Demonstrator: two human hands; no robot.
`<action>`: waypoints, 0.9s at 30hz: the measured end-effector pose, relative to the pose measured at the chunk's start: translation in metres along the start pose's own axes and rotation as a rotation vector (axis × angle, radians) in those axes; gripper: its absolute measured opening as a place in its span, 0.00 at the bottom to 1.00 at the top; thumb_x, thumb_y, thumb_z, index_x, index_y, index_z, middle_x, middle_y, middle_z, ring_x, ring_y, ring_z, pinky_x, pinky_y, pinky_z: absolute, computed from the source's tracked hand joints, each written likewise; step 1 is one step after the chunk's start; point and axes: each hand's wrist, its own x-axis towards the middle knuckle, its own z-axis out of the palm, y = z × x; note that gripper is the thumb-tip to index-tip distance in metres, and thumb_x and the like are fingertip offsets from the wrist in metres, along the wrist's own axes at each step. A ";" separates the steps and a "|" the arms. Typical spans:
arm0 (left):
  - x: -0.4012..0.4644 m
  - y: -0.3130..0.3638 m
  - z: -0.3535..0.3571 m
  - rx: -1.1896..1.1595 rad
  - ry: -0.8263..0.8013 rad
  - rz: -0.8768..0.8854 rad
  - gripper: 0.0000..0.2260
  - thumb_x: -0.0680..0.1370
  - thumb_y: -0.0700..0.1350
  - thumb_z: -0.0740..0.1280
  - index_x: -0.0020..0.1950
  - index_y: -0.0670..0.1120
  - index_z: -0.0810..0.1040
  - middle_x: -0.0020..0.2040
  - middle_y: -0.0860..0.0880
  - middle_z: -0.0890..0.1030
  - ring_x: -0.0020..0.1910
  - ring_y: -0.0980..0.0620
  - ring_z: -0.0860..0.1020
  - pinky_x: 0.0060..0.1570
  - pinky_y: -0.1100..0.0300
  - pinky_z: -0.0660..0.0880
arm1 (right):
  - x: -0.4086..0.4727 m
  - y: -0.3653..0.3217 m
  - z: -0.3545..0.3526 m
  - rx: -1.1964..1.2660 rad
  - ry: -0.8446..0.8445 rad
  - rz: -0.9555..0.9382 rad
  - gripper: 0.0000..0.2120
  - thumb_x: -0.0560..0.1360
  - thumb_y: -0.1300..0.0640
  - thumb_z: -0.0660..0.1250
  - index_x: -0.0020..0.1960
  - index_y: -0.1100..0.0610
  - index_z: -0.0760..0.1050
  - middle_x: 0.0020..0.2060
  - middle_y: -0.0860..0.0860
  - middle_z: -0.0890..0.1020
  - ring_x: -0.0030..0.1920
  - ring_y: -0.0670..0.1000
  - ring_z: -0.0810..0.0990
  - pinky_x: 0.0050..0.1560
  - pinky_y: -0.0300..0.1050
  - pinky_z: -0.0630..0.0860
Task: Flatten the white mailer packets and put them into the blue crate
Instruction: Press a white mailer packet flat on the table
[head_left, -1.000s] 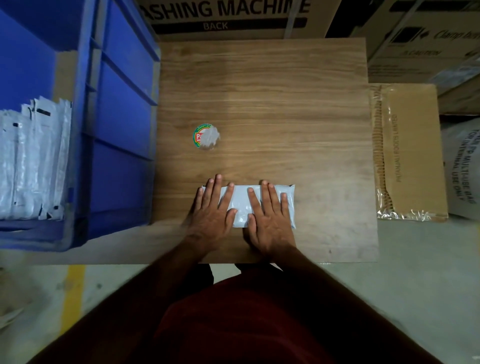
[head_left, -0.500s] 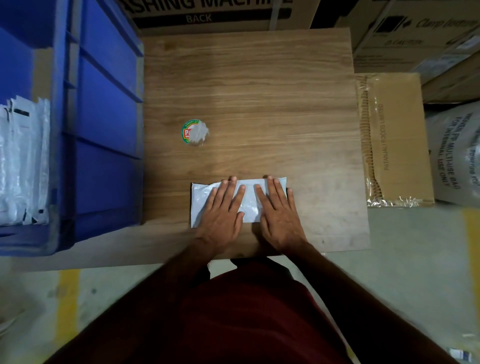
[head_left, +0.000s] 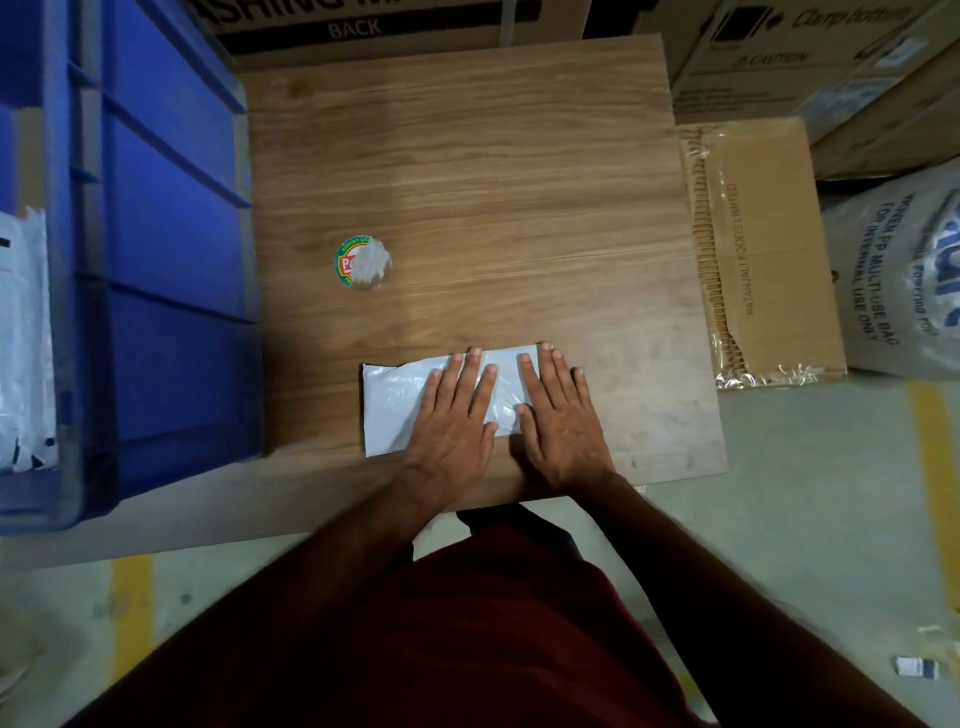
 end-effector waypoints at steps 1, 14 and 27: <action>0.002 0.005 -0.002 0.007 0.000 -0.019 0.33 0.78 0.53 0.52 0.82 0.41 0.58 0.82 0.39 0.54 0.81 0.39 0.54 0.78 0.42 0.50 | 0.001 0.000 0.000 0.004 -0.004 -0.006 0.30 0.84 0.49 0.48 0.83 0.56 0.48 0.83 0.56 0.48 0.82 0.54 0.43 0.81 0.59 0.46; 0.006 -0.006 -0.004 -0.059 0.065 0.112 0.31 0.81 0.49 0.56 0.83 0.40 0.54 0.83 0.40 0.51 0.82 0.42 0.51 0.79 0.44 0.53 | 0.000 0.000 -0.003 0.030 0.057 0.033 0.31 0.82 0.52 0.51 0.82 0.61 0.50 0.82 0.59 0.50 0.82 0.55 0.45 0.81 0.59 0.45; -0.009 -0.027 0.004 -0.098 0.035 -0.106 0.29 0.83 0.54 0.50 0.83 0.43 0.54 0.83 0.40 0.52 0.82 0.42 0.51 0.79 0.42 0.53 | 0.018 -0.031 0.001 -0.135 -0.067 -0.029 0.32 0.82 0.48 0.50 0.83 0.58 0.50 0.82 0.60 0.46 0.82 0.58 0.43 0.81 0.60 0.45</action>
